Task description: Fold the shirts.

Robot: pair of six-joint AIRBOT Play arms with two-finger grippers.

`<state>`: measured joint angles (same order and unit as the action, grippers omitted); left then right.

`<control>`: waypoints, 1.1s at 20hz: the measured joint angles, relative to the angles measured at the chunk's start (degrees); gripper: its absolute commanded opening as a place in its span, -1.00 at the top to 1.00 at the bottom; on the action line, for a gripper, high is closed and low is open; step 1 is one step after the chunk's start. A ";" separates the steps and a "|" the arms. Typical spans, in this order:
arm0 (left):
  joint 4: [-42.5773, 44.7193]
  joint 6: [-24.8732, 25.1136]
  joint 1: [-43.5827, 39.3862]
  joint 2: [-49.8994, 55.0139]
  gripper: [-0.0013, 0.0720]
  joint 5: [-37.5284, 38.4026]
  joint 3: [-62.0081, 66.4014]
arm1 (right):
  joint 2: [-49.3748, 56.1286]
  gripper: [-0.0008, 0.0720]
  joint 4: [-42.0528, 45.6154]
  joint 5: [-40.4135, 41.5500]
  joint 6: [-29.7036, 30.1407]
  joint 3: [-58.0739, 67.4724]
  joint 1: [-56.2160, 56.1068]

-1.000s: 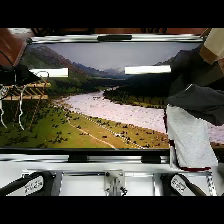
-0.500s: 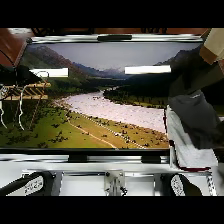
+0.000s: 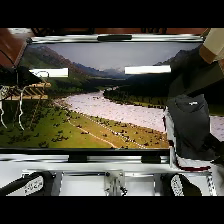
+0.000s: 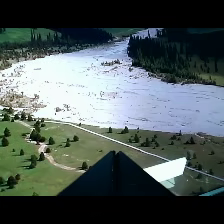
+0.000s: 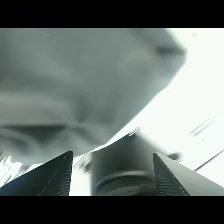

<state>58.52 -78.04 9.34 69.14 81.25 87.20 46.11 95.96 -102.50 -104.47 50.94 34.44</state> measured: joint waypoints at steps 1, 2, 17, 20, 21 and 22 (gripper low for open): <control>2.08 0.00 -0.79 0.02 0.87 0.15 0.00 | 0.02 -0.73 1.70 -0.44 0.26 1.99 0.00; 4.94 -0.13 -1.73 0.04 0.87 0.42 0.00 | 0.20 -0.72 3.26 -1.11 0.68 4.57 0.00; 36.74 -16.37 -24.44 -1.51 -0.96 4.76 -13.11 | 27.71 -0.73 -0.22 12.22 -7.04 34.38 -56.33; 37.05 -17.38 -26.56 -3.15 -0.96 3.23 -16.28 | 33.42 -0.73 -4.52 11.50 -8.04 34.60 -60.46; 37.13 -17.44 -26.88 -3.45 -0.96 2.89 -16.81 | 34.69 -0.73 -5.51 11.34 -8.35 34.64 -61.57; 37.05 -17.53 -27.26 -3.61 -0.96 2.58 -17.22 | 35.63 -0.73 -6.54 11.39 -8.44 34.69 -62.42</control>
<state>95.57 -95.57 -17.91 65.54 83.83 69.97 81.73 89.43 -91.11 -112.90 85.62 -27.99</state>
